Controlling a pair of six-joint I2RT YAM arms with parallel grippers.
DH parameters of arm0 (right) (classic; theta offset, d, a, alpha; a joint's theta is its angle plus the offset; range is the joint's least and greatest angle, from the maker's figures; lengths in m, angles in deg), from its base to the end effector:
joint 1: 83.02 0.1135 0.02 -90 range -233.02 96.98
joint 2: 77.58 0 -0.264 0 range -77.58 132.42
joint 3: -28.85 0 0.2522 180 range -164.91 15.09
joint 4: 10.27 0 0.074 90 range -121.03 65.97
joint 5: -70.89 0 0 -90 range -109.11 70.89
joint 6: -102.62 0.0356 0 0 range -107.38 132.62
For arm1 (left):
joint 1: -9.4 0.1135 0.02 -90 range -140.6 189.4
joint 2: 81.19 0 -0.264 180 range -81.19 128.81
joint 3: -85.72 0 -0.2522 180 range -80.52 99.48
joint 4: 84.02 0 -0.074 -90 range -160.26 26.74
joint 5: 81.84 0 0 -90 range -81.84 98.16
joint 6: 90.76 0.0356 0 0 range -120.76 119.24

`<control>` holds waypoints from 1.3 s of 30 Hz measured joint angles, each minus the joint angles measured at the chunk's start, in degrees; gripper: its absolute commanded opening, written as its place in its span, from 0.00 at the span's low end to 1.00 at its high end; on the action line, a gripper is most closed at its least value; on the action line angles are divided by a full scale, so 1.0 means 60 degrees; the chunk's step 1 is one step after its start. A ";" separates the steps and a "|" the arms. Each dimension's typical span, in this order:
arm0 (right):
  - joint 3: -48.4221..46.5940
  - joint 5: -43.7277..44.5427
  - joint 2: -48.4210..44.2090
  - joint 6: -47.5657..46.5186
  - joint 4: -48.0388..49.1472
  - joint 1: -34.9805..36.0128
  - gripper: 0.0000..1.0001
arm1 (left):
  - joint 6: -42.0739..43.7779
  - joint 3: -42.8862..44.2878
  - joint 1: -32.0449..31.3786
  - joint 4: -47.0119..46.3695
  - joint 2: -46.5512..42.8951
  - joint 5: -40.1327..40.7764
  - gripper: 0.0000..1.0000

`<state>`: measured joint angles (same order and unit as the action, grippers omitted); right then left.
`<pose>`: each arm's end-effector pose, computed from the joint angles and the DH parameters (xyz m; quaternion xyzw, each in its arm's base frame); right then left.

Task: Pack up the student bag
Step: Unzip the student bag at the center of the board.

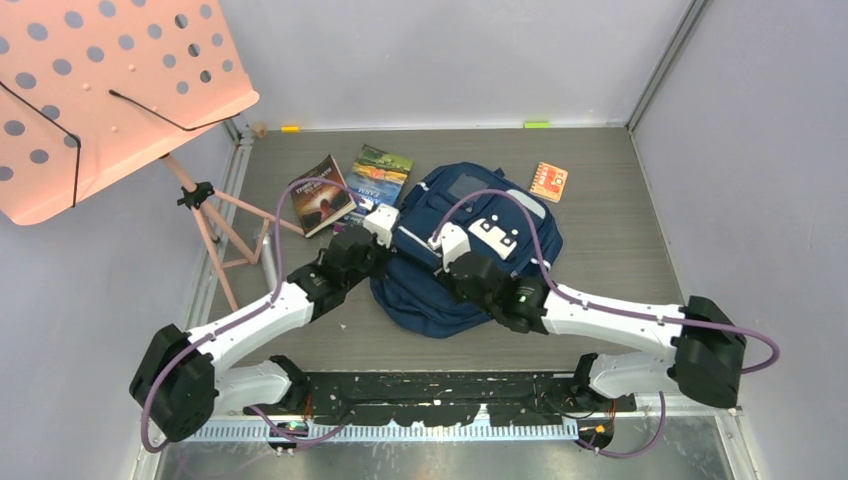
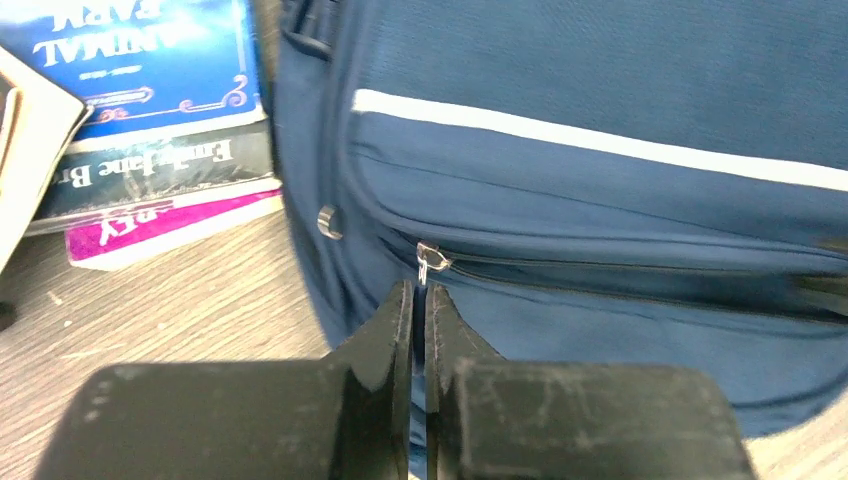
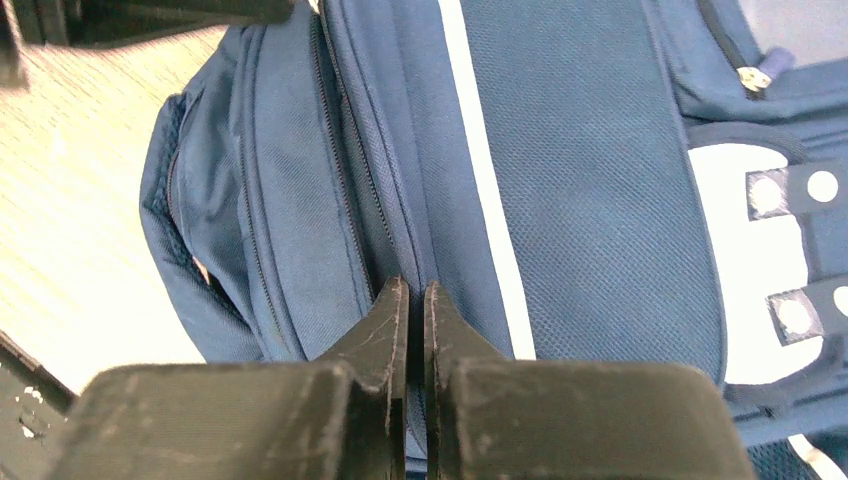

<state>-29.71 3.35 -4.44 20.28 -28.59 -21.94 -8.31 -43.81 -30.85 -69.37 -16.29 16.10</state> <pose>0.1460 0.2361 0.2446 -0.3041 0.8115 0.1234 0.4835 0.1923 -0.1563 0.2366 0.2084 0.8350 -0.1503 0.4865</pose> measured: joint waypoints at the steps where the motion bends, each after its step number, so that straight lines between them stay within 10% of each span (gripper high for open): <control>1: 0.0084 0.0015 -0.0237 0.0018 -0.0138 -0.0004 0.01 | -0.0036 0.0066 0.0182 0.0051 0.0066 0.0000 0.00; 31: -0.0160 -0.0976 -0.3570 0.1286 -0.3486 0.0069 0.01 | 0.0652 0.2648 0.1851 -0.1096 0.3821 -0.5523 0.00; 39: -0.0160 -0.0892 -0.3679 0.1377 -0.3585 0.0084 0.01 | 0.0889 0.2958 0.1982 -0.1388 0.4156 -0.5136 0.64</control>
<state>-30.67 -2.01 -26.51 28.54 -50.09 -21.44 -2.98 -26.06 -18.96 -77.70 8.65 -14.72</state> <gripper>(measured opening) 0.074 0.473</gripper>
